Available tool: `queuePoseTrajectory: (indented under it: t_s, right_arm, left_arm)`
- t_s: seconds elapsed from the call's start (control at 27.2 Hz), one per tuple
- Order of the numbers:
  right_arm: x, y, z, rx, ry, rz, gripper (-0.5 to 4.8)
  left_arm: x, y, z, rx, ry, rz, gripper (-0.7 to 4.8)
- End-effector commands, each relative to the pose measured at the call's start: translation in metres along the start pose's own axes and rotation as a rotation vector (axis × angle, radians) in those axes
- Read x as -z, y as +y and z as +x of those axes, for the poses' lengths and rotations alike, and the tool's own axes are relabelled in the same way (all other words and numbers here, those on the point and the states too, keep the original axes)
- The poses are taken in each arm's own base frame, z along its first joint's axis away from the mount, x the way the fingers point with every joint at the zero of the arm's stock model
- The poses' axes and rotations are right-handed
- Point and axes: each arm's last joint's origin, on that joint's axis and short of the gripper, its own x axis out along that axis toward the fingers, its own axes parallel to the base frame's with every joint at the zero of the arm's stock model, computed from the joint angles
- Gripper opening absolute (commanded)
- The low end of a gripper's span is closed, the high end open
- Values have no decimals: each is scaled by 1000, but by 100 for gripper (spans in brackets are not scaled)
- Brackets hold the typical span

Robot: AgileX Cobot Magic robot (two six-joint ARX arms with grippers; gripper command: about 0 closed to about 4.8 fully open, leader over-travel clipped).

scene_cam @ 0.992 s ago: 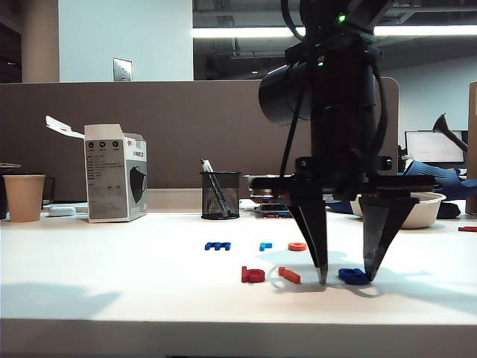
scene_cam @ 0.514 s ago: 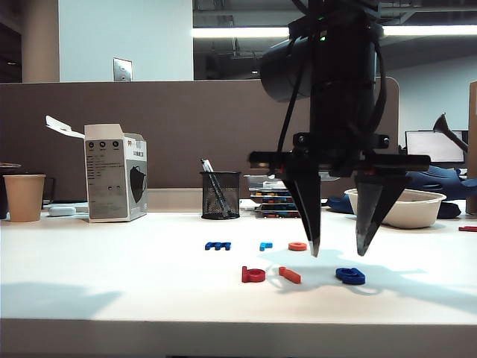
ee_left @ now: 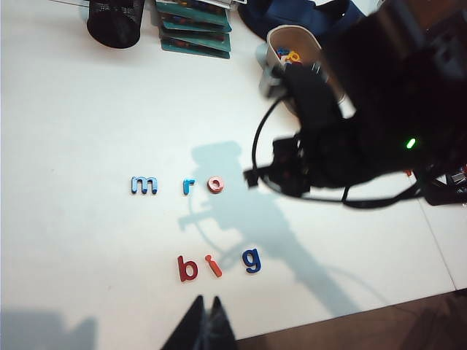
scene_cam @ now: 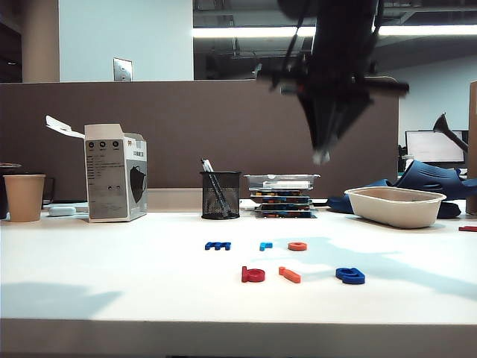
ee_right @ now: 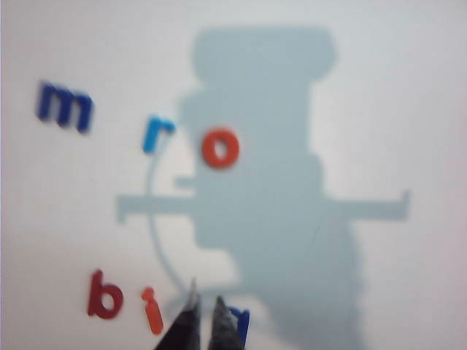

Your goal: Select the appropriate letters from the row of letter magnets placed on the table to arrange into the word "big".

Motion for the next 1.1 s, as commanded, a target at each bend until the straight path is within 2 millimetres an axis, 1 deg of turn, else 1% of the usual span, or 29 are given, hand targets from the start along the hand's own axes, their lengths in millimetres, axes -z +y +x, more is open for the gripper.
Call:
queuePoseTrajectory:
  t_s: [0.04,0.11,0.18,0.22,0.29,0.37,0.51,0.59,0.66,0.77,0.88,0.99,1.1]
  right_arm:
    - [-17,-8,-29,10,-113,-41,14]
    - [-27,-13,-45,26,-177,-57,-3]
    - [-42,-27,-73,60,-276,-88,-3]
    - [-46,-32,-81,73,-304,-94,-4]
    - [-52,-43,-94,100,-343,-85,-3]
    - [-58,-60,-108,125,-385,-69,-3]
    - [-60,-91,-131,167,-445,-22,-3]
    - [-56,-109,-143,194,-469,22,-4]
    - [-51,-122,-154,208,-483,57,-4]
    - [-39,-143,-173,194,-513,79,-4]
    - [-24,-160,-197,198,-564,115,-4]
    - [-4,-176,-222,215,-617,150,-4]
    - [17,-188,-243,201,-663,186,-4]
  left_arm:
    - [-1,0,-1,4,-13,-9,-5]
    - [-1,0,-1,4,-13,-9,-5]
    - [-1,0,-1,4,-13,-9,-5]
    - [-1,0,-1,4,-13,-9,-5]
    - [-1,0,-1,4,-13,-9,-5]
    - [-1,0,-1,4,-13,-9,-5]
    - [-1,0,-1,4,-13,-9,-5]
    - [-1,0,-1,5,-14,-10,-5]
    - [-1,-1,-1,4,-13,-10,-5]
    - [-1,0,-1,4,-14,-10,-5]
    - [-2,0,-1,2,-17,-11,-5]
    - [-2,-1,-1,7,-21,-6,-5]
    - [-3,-2,-1,18,-33,65,-5]
